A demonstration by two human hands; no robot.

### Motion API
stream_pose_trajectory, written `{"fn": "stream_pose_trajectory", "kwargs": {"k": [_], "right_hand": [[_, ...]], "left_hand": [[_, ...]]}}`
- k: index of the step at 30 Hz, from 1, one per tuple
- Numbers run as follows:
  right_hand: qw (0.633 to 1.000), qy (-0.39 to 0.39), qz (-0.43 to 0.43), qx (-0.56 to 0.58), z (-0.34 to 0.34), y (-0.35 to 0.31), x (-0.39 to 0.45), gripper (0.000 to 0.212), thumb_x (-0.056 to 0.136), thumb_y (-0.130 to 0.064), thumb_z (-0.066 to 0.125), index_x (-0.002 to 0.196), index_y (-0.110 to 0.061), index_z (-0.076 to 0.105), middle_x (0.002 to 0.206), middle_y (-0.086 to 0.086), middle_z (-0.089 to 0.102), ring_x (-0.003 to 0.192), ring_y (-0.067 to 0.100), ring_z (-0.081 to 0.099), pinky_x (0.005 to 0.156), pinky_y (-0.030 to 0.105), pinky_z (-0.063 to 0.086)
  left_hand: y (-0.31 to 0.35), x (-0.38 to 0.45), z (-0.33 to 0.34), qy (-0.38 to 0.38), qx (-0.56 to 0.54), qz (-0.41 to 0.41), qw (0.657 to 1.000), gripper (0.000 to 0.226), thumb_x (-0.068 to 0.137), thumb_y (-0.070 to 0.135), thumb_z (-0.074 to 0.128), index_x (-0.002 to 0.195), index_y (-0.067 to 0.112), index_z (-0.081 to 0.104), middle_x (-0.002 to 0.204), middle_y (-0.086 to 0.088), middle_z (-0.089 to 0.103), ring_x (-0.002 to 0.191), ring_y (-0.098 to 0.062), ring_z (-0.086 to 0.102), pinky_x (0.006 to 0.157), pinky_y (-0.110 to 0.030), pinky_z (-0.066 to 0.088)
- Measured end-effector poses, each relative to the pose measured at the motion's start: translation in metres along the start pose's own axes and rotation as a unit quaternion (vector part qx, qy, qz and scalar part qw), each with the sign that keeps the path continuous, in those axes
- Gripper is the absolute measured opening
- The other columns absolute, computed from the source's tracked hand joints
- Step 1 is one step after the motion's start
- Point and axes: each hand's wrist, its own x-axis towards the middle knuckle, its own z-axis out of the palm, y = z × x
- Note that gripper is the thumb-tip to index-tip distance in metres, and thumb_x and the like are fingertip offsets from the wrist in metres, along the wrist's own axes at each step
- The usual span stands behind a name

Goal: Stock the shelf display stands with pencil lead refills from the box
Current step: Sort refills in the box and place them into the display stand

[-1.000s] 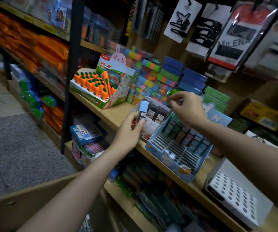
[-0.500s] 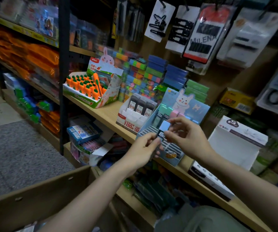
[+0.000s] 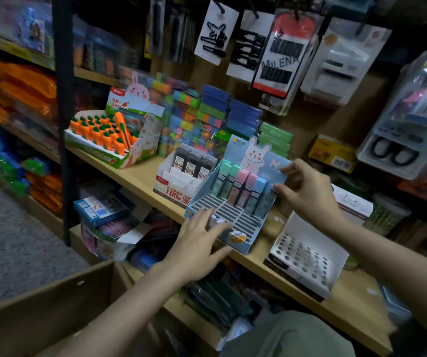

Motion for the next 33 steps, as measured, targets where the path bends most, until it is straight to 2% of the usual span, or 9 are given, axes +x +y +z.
{"fn": "stream_pose_trajectory", "kwargs": {"k": [2, 6, 8, 12, 16, 20, 28, 30, 33], "right_hand": [[1.000, -0.009, -0.012, -0.026, 0.013, 0.006, 0.000, 0.027, 0.080, -0.014, 0.079, 0.101, -0.018, 0.062, 0.082, -0.007, 0.061, 0.067, -0.008, 0.055, 0.054, 0.007, 0.037], [0.999, -0.020, -0.010, -0.049, 0.029, 0.015, 0.003, 0.026, 0.082, -0.013, 0.077, 0.099, -0.018, 0.059, 0.084, -0.005, 0.060, 0.065, -0.007, 0.052, 0.055, 0.009, 0.034], [0.998, -0.025, -0.004, -0.054, 0.031, 0.019, 0.005, 0.026, 0.082, -0.013, 0.076, 0.100, -0.018, 0.059, 0.085, -0.002, 0.061, 0.067, -0.003, 0.053, 0.056, 0.015, 0.036], [0.998, -0.033, 0.003, -0.049, 0.030, 0.024, 0.007, 0.027, 0.082, -0.013, 0.077, 0.098, -0.021, 0.058, 0.086, -0.001, 0.061, 0.069, -0.002, 0.053, 0.055, 0.012, 0.034], [0.997, -0.049, -0.008, -0.056, 0.032, 0.024, 0.006, 0.024, 0.082, -0.015, 0.077, 0.101, -0.017, 0.062, 0.088, -0.003, 0.063, 0.068, -0.001, 0.058, 0.054, 0.008, 0.040], [0.988, -0.044, -0.047, -0.140, 0.035, 0.027, 0.006, 0.023, 0.081, -0.015, 0.077, 0.101, -0.009, 0.068, 0.098, 0.004, 0.061, 0.081, 0.017, 0.060, 0.071, 0.024, 0.046], [0.983, -0.061, -0.033, -0.168, 0.037, 0.021, -0.009, 0.049, 0.085, -0.026, 0.073, 0.129, -0.007, 0.060, 0.113, 0.007, 0.050, 0.099, 0.022, 0.055, 0.085, 0.026, 0.042], [0.986, -0.049, -0.036, -0.153, 0.034, 0.013, -0.016, 0.054, 0.088, -0.023, 0.069, 0.136, -0.007, 0.052, 0.116, 0.008, 0.048, 0.102, 0.022, 0.054, 0.087, 0.029, 0.044], [0.996, -0.012, -0.068, -0.064, 0.033, -0.007, -0.033, 0.049, 0.087, -0.013, 0.066, 0.135, -0.010, 0.052, 0.116, 0.001, 0.048, 0.096, 0.012, 0.052, 0.089, 0.030, 0.050]], "left_hand": [[-0.006, 0.000, 0.007, 0.007, 0.050, 0.012, 0.999, 0.050, 0.096, 0.057, 0.041, 0.143, 0.045, 0.028, 0.162, 0.003, -0.002, 0.149, -0.019, -0.010, 0.121, -0.049, 0.006], [-0.015, 0.002, 0.008, 0.033, 0.081, 0.020, 0.996, 0.048, 0.096, 0.058, 0.037, 0.142, 0.049, 0.027, 0.161, 0.002, 0.007, 0.149, -0.017, -0.004, 0.121, -0.048, 0.003], [-0.019, 0.001, 0.008, 0.031, 0.088, 0.026, 0.995, 0.050, 0.097, 0.058, 0.037, 0.144, 0.050, 0.023, 0.161, 0.002, 0.008, 0.149, -0.017, -0.004, 0.121, -0.047, 0.003], [-0.020, 0.000, 0.009, 0.032, 0.071, 0.030, 0.997, 0.051, 0.096, 0.057, 0.039, 0.144, 0.050, 0.024, 0.161, 0.002, 0.009, 0.149, -0.017, -0.004, 0.121, -0.047, 0.007], [-0.019, 0.000, 0.008, 0.036, 0.065, 0.030, 0.997, 0.050, 0.096, 0.055, 0.041, 0.144, 0.049, 0.027, 0.160, 0.003, 0.010, 0.148, -0.016, -0.003, 0.121, -0.046, 0.008], [-0.018, -0.001, 0.008, 0.038, 0.056, 0.030, 0.997, 0.050, 0.096, 0.054, 0.043, 0.144, 0.049, 0.028, 0.160, 0.002, 0.009, 0.148, -0.017, -0.003, 0.121, -0.045, 0.008], [-0.012, -0.004, 0.004, 0.007, -0.059, 0.016, 0.998, 0.052, 0.095, 0.047, 0.052, 0.143, 0.049, 0.032, 0.162, 0.011, -0.003, 0.147, -0.008, -0.014, 0.119, -0.040, 0.007], [-0.009, -0.010, 0.001, 0.043, -0.115, 0.025, 0.992, 0.049, 0.096, 0.038, 0.056, 0.141, 0.046, 0.038, 0.161, 0.015, 0.000, 0.148, -0.004, -0.009, 0.116, -0.032, 0.011], [-0.008, -0.025, -0.005, 0.146, -0.205, 0.028, 0.968, 0.035, 0.094, 0.028, 0.059, 0.127, 0.039, 0.054, 0.149, 0.019, 0.032, 0.140, 0.002, 0.023, 0.108, -0.014, 0.023]]}}
